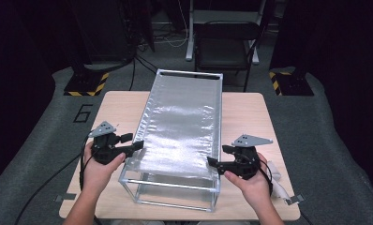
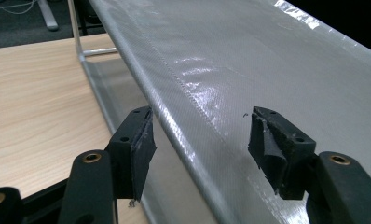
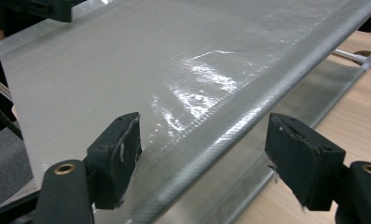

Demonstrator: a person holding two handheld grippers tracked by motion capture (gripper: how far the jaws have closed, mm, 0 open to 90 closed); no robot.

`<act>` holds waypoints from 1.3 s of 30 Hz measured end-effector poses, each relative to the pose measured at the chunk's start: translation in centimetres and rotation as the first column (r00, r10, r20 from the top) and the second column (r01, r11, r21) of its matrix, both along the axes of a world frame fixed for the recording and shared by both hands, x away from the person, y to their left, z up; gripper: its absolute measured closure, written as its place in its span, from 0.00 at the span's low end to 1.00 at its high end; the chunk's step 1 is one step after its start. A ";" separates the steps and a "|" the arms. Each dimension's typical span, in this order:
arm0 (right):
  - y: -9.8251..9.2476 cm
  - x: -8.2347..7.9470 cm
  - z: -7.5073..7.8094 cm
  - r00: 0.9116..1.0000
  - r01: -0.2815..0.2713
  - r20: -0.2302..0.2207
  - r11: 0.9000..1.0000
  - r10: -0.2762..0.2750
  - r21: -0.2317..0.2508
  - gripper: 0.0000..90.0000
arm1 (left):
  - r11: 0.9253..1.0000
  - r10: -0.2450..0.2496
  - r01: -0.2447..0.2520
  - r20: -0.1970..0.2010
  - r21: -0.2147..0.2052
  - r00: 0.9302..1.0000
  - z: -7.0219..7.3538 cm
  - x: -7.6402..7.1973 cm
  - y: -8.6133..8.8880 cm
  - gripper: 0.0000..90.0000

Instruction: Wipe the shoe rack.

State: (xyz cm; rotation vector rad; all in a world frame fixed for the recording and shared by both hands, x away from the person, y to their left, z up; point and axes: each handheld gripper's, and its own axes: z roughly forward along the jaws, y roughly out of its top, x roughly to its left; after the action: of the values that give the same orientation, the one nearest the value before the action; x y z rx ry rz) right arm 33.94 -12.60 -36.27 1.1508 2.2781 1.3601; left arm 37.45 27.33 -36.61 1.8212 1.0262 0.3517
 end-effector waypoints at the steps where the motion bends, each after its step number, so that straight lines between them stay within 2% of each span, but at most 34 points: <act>1: 0.0 -0.1 0.0 1.000 -0.005 0.003 1.000 0.005 -0.005 0.29 | 1.000 -0.003 0.004 -0.003 0.002 1.000 -0.1 0.2 -0.1 0.45; 9: 0.0 -0.5 -0.2 1.000 -0.002 -0.017 1.000 0.002 -0.001 0.31 | 1.000 -0.002 0.002 -0.010 -0.002 1.000 -0.3 0.8 -0.2 0.49; 14: -0.3 -0.4 -0.3 1.000 0.001 -0.014 1.000 -0.001 0.004 0.37 | 1.000 0.000 0.000 0.006 0.002 1.000 -0.4 0.4 -0.1 0.53; 18: -0.3 -0.2 -0.2 1.000 -0.002 -0.003 1.000 0.002 -0.004 0.42 | 1.000 0.010 -0.010 -0.002 -0.026 1.000 -0.6 -0.1 0.3 0.56; 21: -0.3 -0.1 0.0 1.000 -0.008 0.004 1.000 0.008 -0.020 0.46 | 1.000 0.013 -0.013 0.000 -0.026 1.000 -0.6 -0.5 0.5 0.56; 25: -0.3 0.5 0.1 1.000 -0.018 0.015 1.000 0.019 -0.024 0.50 | 0.999 0.027 -0.027 -0.008 -0.027 1.000 -0.5 -1.2 0.7 0.56; 26: -0.3 0.6 0.1 1.000 -0.018 0.014 1.000 0.019 -0.024 0.51 | 0.999 0.037 -0.037 0.000 -0.034 0.999 -0.6 -1.4 0.7 0.56; 27: -0.3 0.7 0.1 1.000 -0.016 0.017 1.000 0.016 -0.023 0.52 | 0.999 0.030 -0.030 -0.010 -0.033 1.000 -0.6 -1.6 0.8 0.56; 30: -0.4 1.2 0.1 0.999 -0.024 0.026 0.999 0.025 -0.033 0.55 | 0.998 0.034 -0.035 -0.006 -0.043 0.999 -0.7 -2.5 0.9 0.56; 35: -0.6 2.0 0.2 1.000 -0.010 0.026 1.000 0.011 -0.029 0.59 | 0.998 0.039 -0.039 0.004 -0.049 0.999 -0.8 -4.0 0.7 0.56; 38: -0.7 2.4 0.3 0.999 -0.008 0.042 0.999 0.010 -0.049 0.60 | 0.997 0.051 -0.051 0.009 -0.063 0.999 -1.0 -4.9 0.4 0.56; 39: -0.7 2.5 0.2 0.999 0.004 0.046 0.999 -0.002 -0.043 0.60 | 0.996 0.052 -0.051 0.010 -0.066 0.999 -1.0 -5.2 0.3 0.56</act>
State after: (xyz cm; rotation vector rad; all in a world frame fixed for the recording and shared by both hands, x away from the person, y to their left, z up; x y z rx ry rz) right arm 36.48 -13.27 -36.04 1.0978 2.2605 1.3165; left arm 32.23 27.60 -37.61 1.7346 1.0666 0.3551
